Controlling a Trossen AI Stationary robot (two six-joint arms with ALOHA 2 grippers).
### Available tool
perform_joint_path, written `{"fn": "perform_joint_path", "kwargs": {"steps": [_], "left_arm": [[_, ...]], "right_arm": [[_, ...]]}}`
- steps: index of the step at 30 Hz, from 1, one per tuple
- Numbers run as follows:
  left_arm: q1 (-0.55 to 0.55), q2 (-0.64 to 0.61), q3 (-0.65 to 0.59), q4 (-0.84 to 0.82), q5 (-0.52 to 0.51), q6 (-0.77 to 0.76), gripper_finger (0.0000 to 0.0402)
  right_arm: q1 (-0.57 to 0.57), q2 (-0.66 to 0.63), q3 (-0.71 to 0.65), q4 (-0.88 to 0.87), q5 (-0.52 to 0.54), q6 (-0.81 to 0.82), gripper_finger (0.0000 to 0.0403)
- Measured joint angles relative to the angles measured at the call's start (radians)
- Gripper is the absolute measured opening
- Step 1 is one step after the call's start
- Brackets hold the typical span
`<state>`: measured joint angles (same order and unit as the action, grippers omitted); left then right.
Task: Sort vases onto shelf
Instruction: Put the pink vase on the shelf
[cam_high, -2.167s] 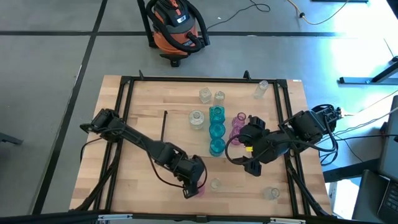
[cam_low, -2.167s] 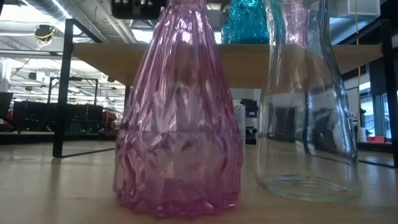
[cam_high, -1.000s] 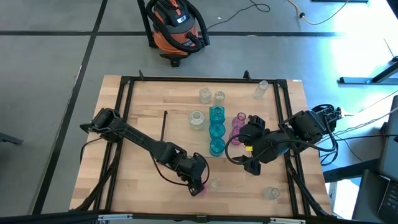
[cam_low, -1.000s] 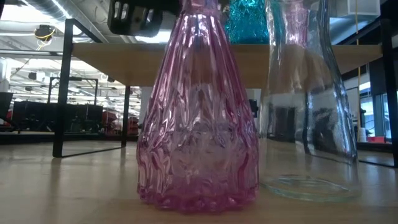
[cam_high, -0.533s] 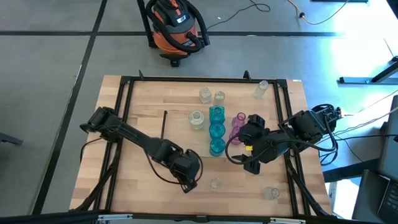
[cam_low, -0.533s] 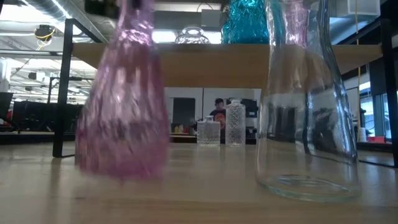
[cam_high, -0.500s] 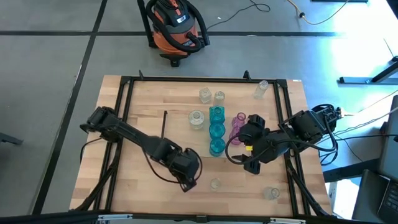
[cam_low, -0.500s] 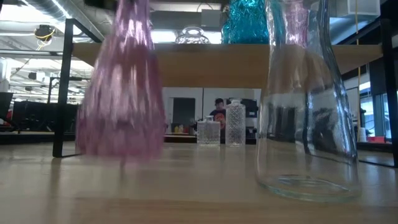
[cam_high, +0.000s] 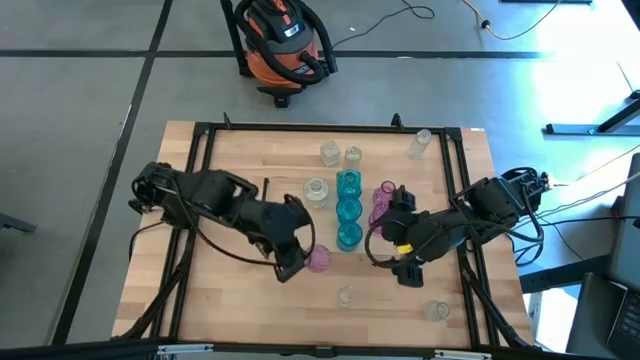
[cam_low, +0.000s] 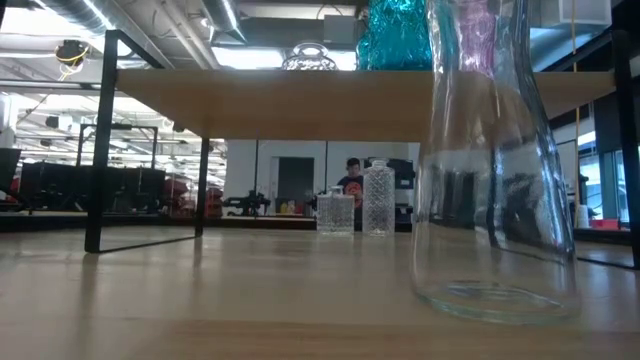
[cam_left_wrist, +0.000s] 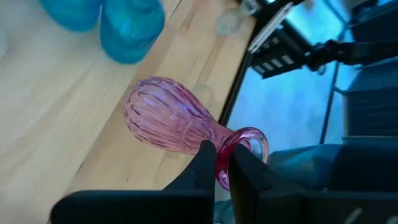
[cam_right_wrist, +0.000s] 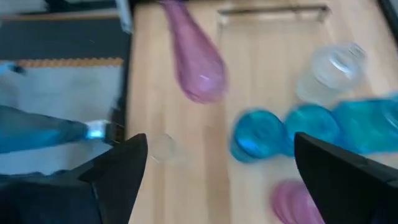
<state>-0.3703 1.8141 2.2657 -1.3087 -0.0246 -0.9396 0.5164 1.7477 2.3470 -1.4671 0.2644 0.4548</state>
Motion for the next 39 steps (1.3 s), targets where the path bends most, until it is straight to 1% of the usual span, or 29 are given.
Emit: {"fn": "perform_joint_path", "kwargs": {"steps": [3, 8, 12, 17, 22, 27, 29, 32, 39], "left_arm": [[0.015, 0.0, 0.044, -0.021, 0.007, 0.046, 0.0012], [0.055, 0.002, 0.055, -0.02, 0.031, 0.134, 0.0012], [0.077, 0.002, 0.059, 0.024, 0.08, 0.195, 0.0012], [0.085, -0.001, 0.06, 0.022, 0.126, 0.252, 0.0012], [0.086, -0.008, 0.091, -0.009, 0.128, 0.296, 0.0012], [0.1, -0.026, 0.091, -0.038, 0.132, 0.322, 0.0012], [0.102, -0.029, 0.091, -0.047, 0.129, 0.336, 0.0012], [0.102, -0.03, 0.091, -0.052, 0.117, 0.35, 0.0012], [0.102, -0.029, 0.091, -0.054, 0.126, 0.37, 0.0012]], "right_arm": [[-0.009, 0.0, 0.0, 0.107, -0.051, -0.049, 0.0374], [-0.068, 0.01, 0.001, 0.257, -0.115, -0.092, 0.0374], [-0.145, 0.046, 0.001, 0.284, -0.167, -0.091, 0.0374], [-0.209, 0.112, 0.001, 0.299, -0.276, -0.088, 0.0374], [-0.217, 0.174, 0.0, 0.317, -0.366, -0.087, 0.0374], [-0.216, 0.199, 0.0, 0.39, -0.372, -0.086, 0.0369], [-0.216, 0.2, 0.0, 0.407, -0.357, -0.086, 0.0355], [-0.217, 0.2, 0.0, 0.429, -0.313, -0.093, 0.0313], [-0.216, 0.208, 0.0, 0.478, -0.281, -0.108, 0.0173]]}}
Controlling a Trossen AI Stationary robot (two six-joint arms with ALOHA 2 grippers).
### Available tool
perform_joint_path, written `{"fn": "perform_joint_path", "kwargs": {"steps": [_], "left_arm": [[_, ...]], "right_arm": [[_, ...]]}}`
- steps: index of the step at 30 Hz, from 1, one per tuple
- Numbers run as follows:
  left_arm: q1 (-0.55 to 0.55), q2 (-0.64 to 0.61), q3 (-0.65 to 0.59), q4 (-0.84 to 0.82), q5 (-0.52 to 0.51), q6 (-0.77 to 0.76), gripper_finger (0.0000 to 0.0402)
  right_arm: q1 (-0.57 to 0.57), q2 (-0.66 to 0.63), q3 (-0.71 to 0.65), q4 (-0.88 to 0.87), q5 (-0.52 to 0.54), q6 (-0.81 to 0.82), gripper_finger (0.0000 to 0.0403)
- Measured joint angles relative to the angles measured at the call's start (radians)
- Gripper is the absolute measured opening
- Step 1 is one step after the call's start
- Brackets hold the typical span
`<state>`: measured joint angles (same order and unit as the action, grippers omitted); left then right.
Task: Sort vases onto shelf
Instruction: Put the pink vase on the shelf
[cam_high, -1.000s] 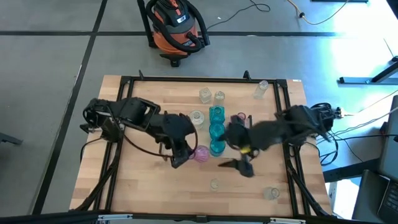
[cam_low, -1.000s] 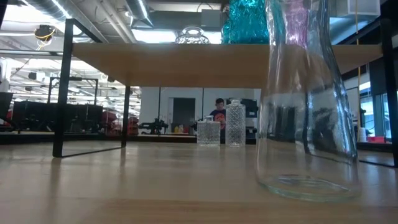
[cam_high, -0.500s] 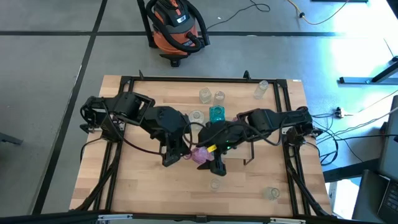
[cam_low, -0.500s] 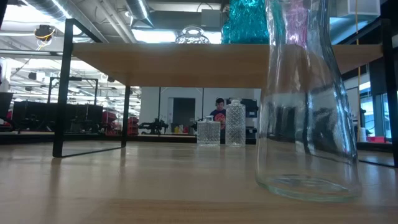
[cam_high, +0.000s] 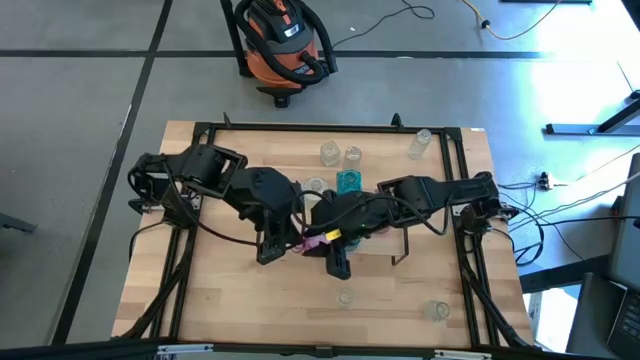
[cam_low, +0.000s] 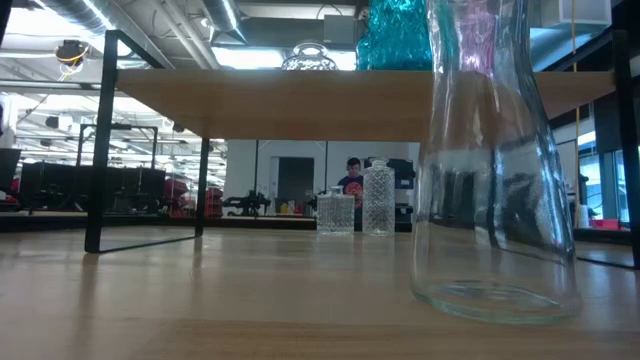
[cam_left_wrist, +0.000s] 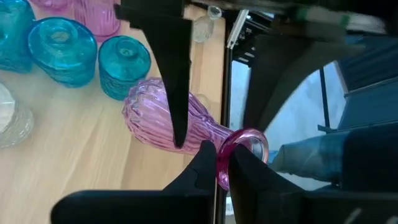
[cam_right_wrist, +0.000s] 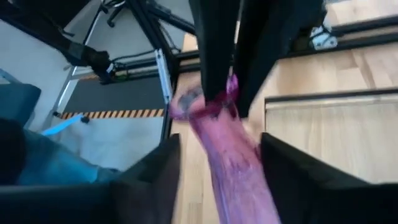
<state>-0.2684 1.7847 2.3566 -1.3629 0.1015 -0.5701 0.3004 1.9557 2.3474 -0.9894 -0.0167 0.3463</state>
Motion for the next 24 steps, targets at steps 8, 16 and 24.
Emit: {"fn": "perform_joint_path", "kwargs": {"steps": [8, 16, 24], "left_arm": [[-0.002, -0.001, 0.0, -0.009, 0.037, 0.004, 0.0012], [0.006, -0.002, 0.0, -0.003, 0.05, 0.059, 0.0012], [0.039, -0.007, 0.0, 0.03, 0.086, 0.087, 0.0012]], "right_arm": [[0.003, 0.012, 0.0, 0.057, -0.004, -0.066, 0.0054], [0.001, 0.012, 0.0, 0.071, -0.009, -0.061, 0.0098], [0.0, 0.013, 0.0, 0.13, -0.009, -0.06, 0.0207]]}}
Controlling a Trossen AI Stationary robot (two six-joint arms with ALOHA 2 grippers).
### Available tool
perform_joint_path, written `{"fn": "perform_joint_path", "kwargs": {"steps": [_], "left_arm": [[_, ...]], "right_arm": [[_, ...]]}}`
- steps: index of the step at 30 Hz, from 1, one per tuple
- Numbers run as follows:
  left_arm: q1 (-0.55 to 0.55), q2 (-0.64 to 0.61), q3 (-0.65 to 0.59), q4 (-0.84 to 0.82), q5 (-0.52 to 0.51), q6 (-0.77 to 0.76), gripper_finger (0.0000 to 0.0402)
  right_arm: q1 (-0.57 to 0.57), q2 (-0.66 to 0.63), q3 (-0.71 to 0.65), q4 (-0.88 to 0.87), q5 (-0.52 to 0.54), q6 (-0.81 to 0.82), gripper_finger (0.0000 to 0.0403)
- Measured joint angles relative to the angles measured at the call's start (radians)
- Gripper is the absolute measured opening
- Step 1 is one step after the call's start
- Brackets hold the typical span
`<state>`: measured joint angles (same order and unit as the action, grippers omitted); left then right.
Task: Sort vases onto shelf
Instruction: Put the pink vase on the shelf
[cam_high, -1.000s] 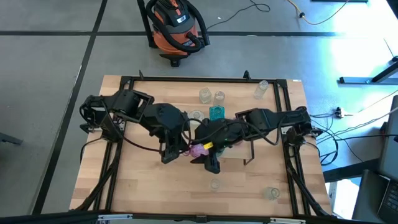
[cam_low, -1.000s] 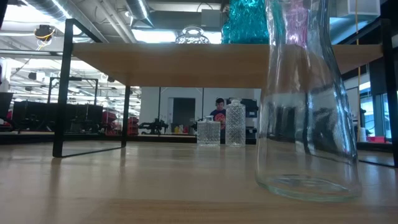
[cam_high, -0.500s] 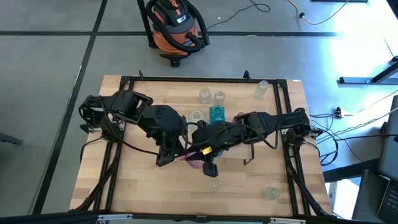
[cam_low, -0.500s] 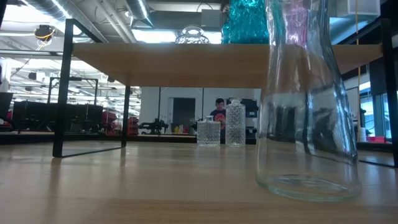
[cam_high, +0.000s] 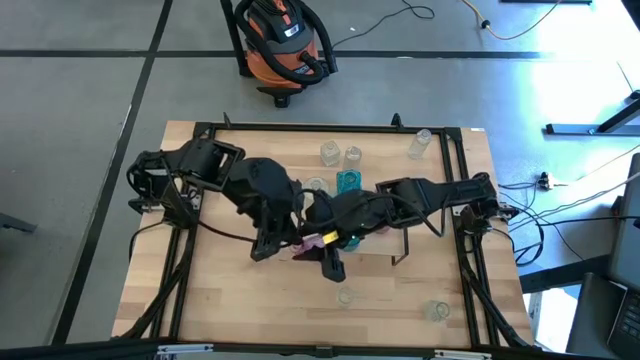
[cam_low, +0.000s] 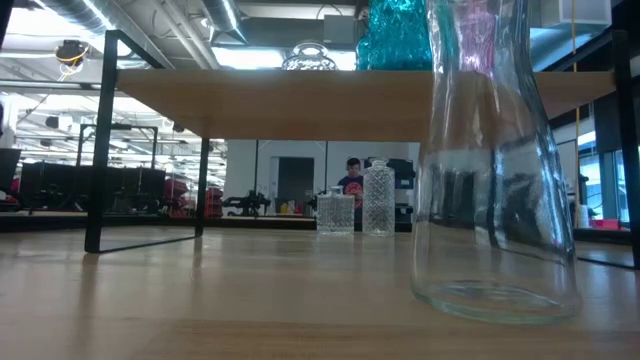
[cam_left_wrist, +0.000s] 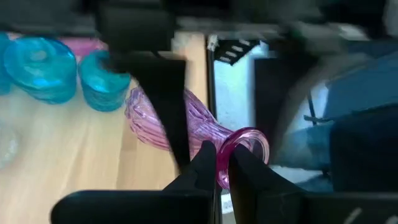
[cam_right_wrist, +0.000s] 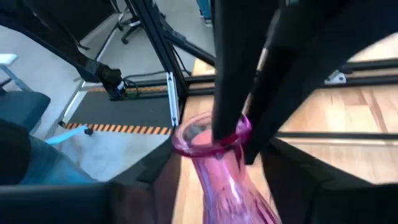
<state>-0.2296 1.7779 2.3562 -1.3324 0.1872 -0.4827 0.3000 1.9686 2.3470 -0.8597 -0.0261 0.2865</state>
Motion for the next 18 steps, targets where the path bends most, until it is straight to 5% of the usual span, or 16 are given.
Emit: {"fn": "perform_joint_path", "kwargs": {"steps": [5, 12, 18], "left_arm": [[0.015, 0.001, 0.0, -0.004, -0.011, -0.001, 0.0012], [0.015, 0.001, 0.0, -0.007, -0.005, 0.003, 0.0012], [0.017, -0.005, -0.001, -0.009, -0.003, 0.007, 0.0012]], "right_arm": [[0.0, 0.001, 0.0, -0.003, 0.019, -0.003, 0.0224], [0.0, 0.001, 0.0, -0.03, 0.022, -0.012, 0.012], [-0.001, 0.001, 0.0, -0.032, 0.008, -0.043, 0.012]]}}
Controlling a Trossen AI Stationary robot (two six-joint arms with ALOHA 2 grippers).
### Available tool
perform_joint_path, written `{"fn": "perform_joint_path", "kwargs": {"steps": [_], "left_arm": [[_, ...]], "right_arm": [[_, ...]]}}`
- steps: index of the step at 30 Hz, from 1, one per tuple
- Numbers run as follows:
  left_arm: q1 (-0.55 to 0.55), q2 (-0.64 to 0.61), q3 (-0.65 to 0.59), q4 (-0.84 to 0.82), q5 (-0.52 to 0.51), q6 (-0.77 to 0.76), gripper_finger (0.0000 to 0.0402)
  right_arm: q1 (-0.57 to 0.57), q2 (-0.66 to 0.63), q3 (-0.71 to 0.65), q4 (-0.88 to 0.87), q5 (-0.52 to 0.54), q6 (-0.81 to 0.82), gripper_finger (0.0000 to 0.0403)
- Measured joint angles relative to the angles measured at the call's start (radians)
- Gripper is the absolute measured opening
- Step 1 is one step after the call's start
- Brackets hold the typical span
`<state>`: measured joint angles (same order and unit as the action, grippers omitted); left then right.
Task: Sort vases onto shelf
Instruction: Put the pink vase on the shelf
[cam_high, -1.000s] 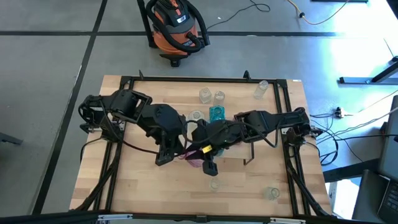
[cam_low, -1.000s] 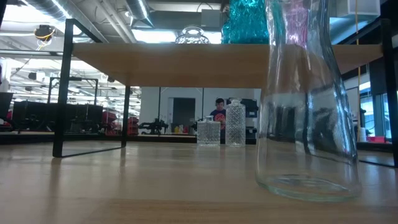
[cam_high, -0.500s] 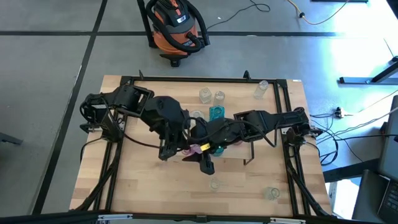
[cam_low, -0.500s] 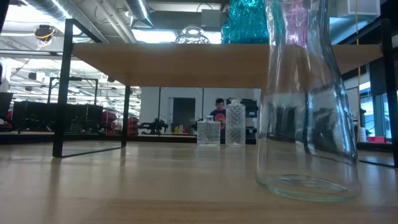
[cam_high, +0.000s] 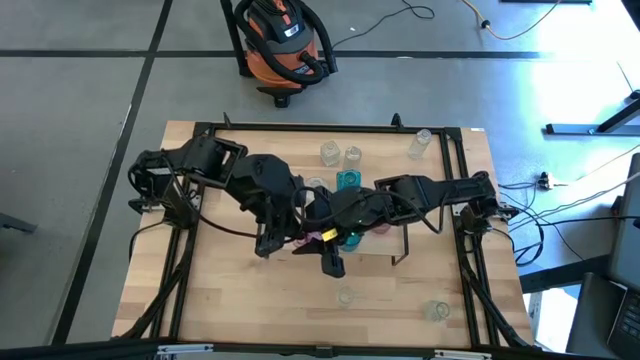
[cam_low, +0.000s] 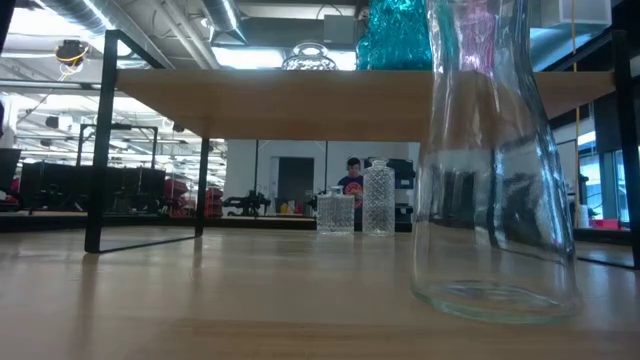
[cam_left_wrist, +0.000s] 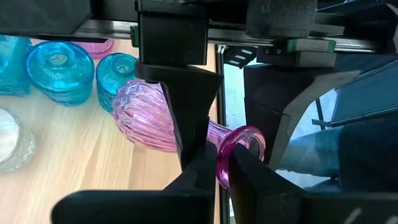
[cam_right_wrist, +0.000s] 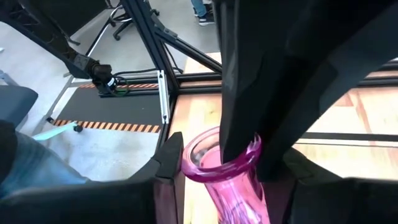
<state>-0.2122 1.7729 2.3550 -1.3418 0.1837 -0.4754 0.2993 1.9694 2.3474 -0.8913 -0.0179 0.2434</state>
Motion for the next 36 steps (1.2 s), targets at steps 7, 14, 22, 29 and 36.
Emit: {"fn": "perform_joint_path", "kwargs": {"steps": [7, 14, 22, 29, 36], "left_arm": [[0.024, -0.024, -0.001, 0.001, -0.002, 0.004, 0.0043], [0.025, -0.036, -0.001, 0.004, -0.002, 0.01, 0.0063], [0.027, -0.037, -0.001, 0.003, 0.008, 0.025, 0.0055], [0.028, -0.038, -0.001, 0.004, 0.018, 0.041, 0.0093], [0.027, -0.038, -0.001, 0.004, 0.018, 0.044, 0.0132]], "right_arm": [[-0.002, -0.001, 0.002, 0.017, 0.015, -0.017, 0.012], [-0.002, -0.002, 0.002, 0.021, 0.026, -0.02, 0.012], [-0.006, -0.002, 0.002, 0.021, 0.027, -0.014, 0.012], [-0.006, -0.002, 0.002, 0.02, 0.028, -0.009, 0.012], [-0.012, -0.002, 0.0, 0.02, 0.043, -0.006, 0.012]]}}
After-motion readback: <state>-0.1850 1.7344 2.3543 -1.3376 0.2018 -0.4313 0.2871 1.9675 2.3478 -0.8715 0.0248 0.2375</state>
